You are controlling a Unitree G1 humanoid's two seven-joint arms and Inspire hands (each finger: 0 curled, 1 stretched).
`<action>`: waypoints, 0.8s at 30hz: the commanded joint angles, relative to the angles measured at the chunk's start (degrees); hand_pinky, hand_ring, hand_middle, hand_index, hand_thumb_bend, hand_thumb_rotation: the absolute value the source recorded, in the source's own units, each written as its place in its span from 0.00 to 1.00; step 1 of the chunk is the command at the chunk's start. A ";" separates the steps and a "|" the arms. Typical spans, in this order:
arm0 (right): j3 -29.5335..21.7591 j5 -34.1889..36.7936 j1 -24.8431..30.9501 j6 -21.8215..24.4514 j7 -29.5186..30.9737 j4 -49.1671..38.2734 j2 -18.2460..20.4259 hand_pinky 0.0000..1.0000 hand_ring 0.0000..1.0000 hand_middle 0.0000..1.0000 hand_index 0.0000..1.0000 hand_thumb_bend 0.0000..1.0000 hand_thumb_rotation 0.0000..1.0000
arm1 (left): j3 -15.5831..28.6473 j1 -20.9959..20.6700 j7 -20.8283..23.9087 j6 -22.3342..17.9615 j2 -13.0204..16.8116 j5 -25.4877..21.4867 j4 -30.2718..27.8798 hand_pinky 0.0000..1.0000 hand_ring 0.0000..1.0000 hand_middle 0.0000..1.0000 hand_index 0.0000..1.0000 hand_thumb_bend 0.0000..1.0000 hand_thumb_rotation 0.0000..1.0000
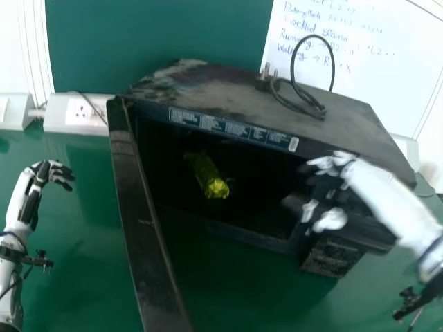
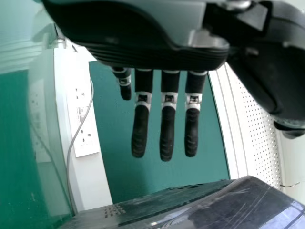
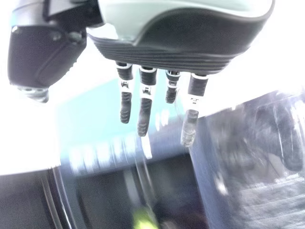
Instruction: Put biscuit inside oven
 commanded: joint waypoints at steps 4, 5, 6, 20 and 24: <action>-6.28 3.46 0.04 -7.22 -14.92 3.16 7.05 0.39 0.48 0.60 0.71 0.75 0.44 | -0.69 2.49 -1.57 -0.80 -0.12 -0.89 -4.44 0.34 0.39 0.47 0.49 0.52 0.08; -6.28 3.16 0.35 -10.14 -18.25 4.45 7.97 0.36 0.45 0.58 0.69 0.77 0.48 | -0.88 2.74 -2.29 -0.83 -0.24 -1.44 -5.12 0.34 0.40 0.48 0.49 0.52 0.08; -6.46 3.53 0.45 -12.74 -21.21 5.86 8.96 0.32 0.43 0.56 0.67 0.76 0.48 | -1.09 2.94 -2.91 -1.06 -0.30 -1.70 -5.67 0.35 0.40 0.48 0.49 0.52 0.08; -2.82 -9.11 2.27 -16.10 -46.73 15.54 8.47 0.19 0.27 0.45 0.61 0.81 0.56 | -5.36 7.21 -7.16 4.47 -2.54 -4.17 -19.96 0.33 0.40 0.46 0.49 0.52 0.07; -1.90 -7.25 1.54 -15.06 -47.61 16.54 7.91 0.19 0.29 0.45 0.54 0.80 0.54 | -7.56 8.69 -6.26 7.21 -2.84 -1.02 -26.26 0.31 0.38 0.45 0.48 0.51 0.07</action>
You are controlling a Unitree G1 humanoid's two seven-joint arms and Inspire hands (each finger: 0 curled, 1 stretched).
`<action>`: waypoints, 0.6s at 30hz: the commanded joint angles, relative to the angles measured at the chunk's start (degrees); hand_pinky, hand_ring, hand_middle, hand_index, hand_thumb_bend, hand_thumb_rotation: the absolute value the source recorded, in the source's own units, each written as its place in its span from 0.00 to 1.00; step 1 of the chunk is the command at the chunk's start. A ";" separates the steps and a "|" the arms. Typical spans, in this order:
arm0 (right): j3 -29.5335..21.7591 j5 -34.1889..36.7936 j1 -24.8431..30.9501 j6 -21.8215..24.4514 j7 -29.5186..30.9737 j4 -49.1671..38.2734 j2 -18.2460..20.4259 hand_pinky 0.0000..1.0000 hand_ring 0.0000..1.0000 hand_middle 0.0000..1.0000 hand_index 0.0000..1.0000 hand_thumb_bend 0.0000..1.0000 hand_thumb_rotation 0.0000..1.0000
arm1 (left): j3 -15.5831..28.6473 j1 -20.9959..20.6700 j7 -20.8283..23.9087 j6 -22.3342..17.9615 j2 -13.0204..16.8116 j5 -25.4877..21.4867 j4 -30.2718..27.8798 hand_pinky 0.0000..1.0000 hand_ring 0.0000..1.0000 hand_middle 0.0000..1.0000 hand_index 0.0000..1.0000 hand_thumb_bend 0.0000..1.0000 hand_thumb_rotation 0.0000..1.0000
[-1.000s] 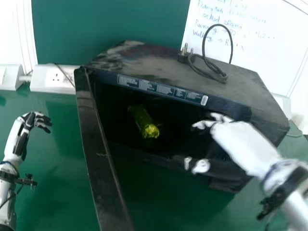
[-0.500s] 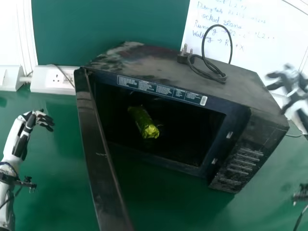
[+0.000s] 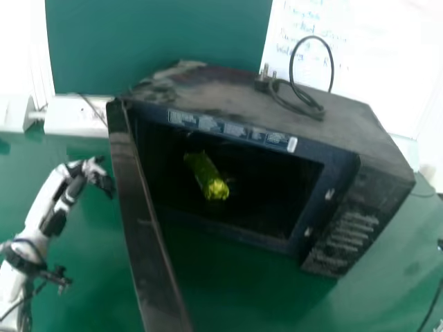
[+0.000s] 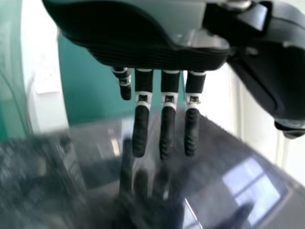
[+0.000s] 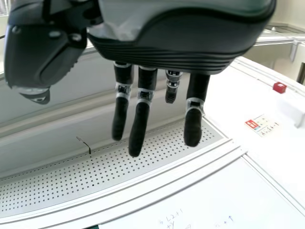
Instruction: Put biscuit inside oven
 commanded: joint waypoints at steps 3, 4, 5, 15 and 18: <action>0.71 1.43 -0.55 0.74 -0.94 0.05 -1.11 0.19 0.29 0.45 0.51 0.77 0.51 | -3.10 2.12 0.30 3.12 -0.11 3.24 -5.64 0.29 0.37 0.43 0.48 0.51 0.07; 0.91 1.46 -0.52 1.04 -1.16 -0.12 -1.04 0.18 0.29 0.45 0.52 0.77 0.50 | -3.76 2.32 -0.07 3.54 0.00 3.42 -6.18 0.29 0.37 0.43 0.48 0.51 0.07; 1.15 1.38 -0.54 1.44 -1.44 -0.32 -0.91 0.18 0.29 0.45 0.52 0.77 0.50 | -4.32 2.49 -0.31 3.69 0.18 3.92 -6.52 0.29 0.37 0.43 0.48 0.51 0.07; 1.65 1.14 0.32 2.94 -2.03 -0.99 -1.47 0.19 0.31 0.44 0.56 0.80 0.53 | -8.34 2.96 -2.34 2.68 0.71 5.97 -5.53 0.32 0.36 0.41 0.48 0.52 0.07; 1.95 1.04 0.22 3.67 -2.12 -1.40 -1.38 0.20 0.31 0.44 0.56 0.81 0.52 | -9.55 2.69 -2.97 2.26 1.06 7.36 -5.57 0.32 0.37 0.42 0.48 0.52 0.07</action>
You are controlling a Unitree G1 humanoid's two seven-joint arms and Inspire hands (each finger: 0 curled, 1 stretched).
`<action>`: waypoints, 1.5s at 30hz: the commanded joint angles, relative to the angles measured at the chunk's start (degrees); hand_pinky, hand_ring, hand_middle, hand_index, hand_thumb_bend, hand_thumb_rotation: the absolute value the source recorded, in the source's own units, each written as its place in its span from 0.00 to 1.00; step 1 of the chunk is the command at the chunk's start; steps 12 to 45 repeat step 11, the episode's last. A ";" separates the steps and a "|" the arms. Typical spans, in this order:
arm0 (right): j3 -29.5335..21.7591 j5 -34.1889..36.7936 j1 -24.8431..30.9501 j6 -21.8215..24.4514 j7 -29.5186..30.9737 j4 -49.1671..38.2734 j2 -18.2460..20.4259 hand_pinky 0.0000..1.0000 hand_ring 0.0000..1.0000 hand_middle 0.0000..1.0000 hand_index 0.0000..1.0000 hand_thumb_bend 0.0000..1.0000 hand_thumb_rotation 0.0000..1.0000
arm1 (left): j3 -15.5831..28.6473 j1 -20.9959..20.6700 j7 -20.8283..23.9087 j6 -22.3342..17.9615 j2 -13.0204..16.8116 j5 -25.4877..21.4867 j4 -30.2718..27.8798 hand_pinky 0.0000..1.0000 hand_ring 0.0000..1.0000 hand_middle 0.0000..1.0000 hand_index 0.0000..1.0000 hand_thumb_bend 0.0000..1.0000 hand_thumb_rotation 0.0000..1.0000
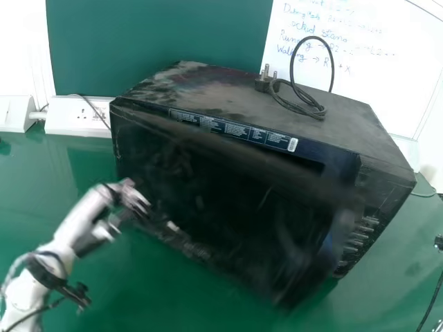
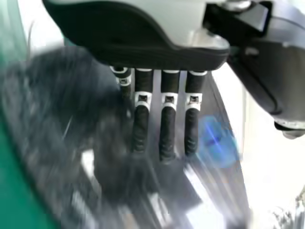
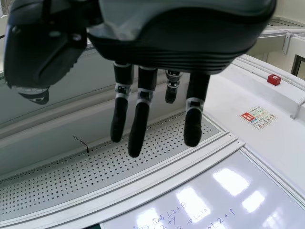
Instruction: Put biscuit inside oven
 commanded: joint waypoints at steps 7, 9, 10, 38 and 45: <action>0.62 0.59 0.09 1.97 -0.58 -1.52 -0.57 0.20 0.30 0.44 0.56 0.80 0.50 | -2.47 -0.34 -1.67 -1.84 0.63 2.11 0.52 0.31 0.36 0.42 0.48 0.52 0.06; 0.56 0.76 0.29 1.90 -0.29 -1.47 -0.89 0.20 0.30 0.44 0.56 0.79 0.50 | -2.29 -0.32 -1.68 -1.85 0.61 1.88 0.76 0.32 0.37 0.42 0.48 0.52 0.06; 0.51 0.86 0.37 1.80 -0.20 -1.41 -0.99 0.20 0.31 0.44 0.56 0.78 0.50 | -2.22 -0.27 -1.67 -1.63 0.58 1.70 0.73 0.32 0.37 0.42 0.48 0.52 0.06; 0.51 0.86 0.43 1.79 -0.15 -1.38 -1.11 0.21 0.31 0.44 0.56 0.78 0.49 | -2.16 -0.27 -1.68 -1.65 0.60 1.59 0.81 0.32 0.37 0.42 0.48 0.52 0.06; 0.51 0.86 0.43 1.79 -0.15 -1.38 -1.11 0.21 0.31 0.44 0.56 0.78 0.49 | -2.16 -0.27 -1.68 -1.65 0.60 1.59 0.81 0.32 0.37 0.42 0.48 0.52 0.06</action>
